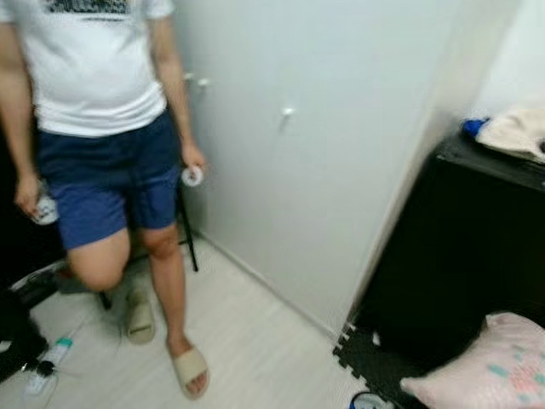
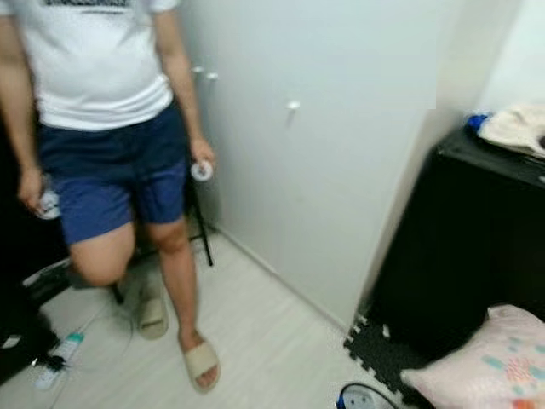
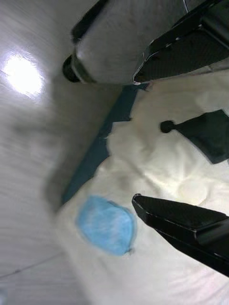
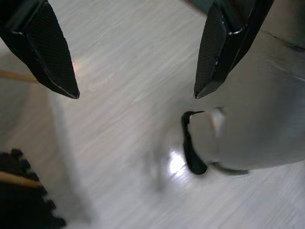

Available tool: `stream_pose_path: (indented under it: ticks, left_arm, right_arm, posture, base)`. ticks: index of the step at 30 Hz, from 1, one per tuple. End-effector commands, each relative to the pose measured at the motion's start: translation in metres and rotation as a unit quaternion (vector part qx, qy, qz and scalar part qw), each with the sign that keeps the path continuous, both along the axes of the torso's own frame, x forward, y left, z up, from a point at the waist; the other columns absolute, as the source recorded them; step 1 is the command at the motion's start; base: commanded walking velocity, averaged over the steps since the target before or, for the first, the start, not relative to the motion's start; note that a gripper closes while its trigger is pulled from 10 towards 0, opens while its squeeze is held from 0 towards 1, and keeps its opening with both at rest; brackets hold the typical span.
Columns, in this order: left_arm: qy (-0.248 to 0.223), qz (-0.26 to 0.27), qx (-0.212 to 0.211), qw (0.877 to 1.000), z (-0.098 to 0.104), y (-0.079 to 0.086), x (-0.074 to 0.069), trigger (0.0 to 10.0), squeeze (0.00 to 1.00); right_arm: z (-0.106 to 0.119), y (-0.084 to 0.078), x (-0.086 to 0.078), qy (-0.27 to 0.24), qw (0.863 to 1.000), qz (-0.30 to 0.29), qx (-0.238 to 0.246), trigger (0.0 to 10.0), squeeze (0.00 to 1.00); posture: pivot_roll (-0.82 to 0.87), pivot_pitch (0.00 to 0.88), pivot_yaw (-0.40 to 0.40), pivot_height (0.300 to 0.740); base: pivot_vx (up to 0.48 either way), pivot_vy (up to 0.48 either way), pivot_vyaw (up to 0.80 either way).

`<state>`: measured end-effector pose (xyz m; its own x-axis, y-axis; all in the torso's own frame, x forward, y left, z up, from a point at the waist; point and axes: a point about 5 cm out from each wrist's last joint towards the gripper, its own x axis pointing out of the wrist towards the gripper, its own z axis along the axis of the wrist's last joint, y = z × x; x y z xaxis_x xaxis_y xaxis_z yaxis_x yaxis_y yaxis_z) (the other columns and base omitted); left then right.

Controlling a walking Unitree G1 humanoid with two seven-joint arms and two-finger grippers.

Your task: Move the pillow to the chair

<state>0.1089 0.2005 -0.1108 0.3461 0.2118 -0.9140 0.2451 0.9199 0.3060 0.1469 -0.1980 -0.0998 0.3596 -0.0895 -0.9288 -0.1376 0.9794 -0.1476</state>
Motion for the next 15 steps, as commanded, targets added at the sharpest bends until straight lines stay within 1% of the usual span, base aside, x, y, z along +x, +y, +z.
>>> stream_pose_path:
  ticks: [1,5,12,15]
  left_arm:
    - [0.009,-0.002,0.002,1.000,-0.0018,-0.0012,-0.0063,10.0,0.00]
    - [0.006,0.001,0.004,1.000,-0.0016,0.0001,-0.0066,10.0,0.00]
    - [0.007,-0.002,0.010,1.000,-0.0013,0.0021,-0.0064,10.0,0.00]
    - [0.009,-0.003,0.009,1.000,-0.0011,0.0025,-0.0060,10.0,0.00]
  right_arm:
    - [0.0002,0.0005,0.0008,0.000,1.000,0.007,-0.002,10.0,0.00]
    - [0.0003,0.0007,0.0010,-0.001,1.000,0.007,-0.002,10.0,0.00]
    - [0.0004,0.0020,0.0017,-0.010,1.000,0.000,0.004,10.0,0.00]
    - [0.0004,0.0025,0.0018,-0.010,1.000,0.000,0.007,10.0,0.00]
  posture:
    - [-0.13,0.000,-0.021,0.740]
    - [-0.13,0.000,-0.022,0.740]
    - [-0.13,0.000,-0.020,0.740]
    - [-0.13,0.000,-0.019,0.740]
  base:
    - [0.000,0.000,-0.74]
    - [0.000,0.000,-0.74]
    - [0.000,0.000,0.00]
    - [0.000,-0.406,0.00]
